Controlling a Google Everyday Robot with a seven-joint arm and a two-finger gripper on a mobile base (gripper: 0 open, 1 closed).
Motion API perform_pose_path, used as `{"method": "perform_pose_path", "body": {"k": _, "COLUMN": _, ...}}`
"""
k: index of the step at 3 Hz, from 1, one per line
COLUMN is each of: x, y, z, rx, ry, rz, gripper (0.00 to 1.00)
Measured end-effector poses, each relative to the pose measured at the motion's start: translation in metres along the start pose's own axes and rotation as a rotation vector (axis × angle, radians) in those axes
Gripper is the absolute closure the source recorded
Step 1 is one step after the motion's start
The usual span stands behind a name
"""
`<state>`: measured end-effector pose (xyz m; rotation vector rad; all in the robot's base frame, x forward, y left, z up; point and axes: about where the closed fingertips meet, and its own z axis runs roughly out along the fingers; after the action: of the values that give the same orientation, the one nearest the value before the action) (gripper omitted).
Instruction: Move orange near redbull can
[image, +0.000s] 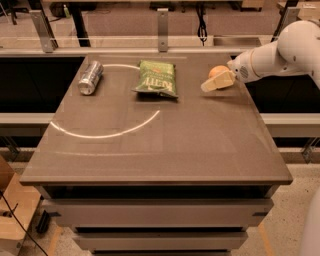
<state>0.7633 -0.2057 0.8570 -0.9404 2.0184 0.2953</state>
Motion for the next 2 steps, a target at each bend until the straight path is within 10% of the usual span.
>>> {"method": "perform_pose_path", "body": {"k": 2, "x": -0.0075, "y": -0.0021, "z": 0.0075, "rx": -0.017, "ry": 0.011, "rz": -0.050, "gripper": 0.64}}
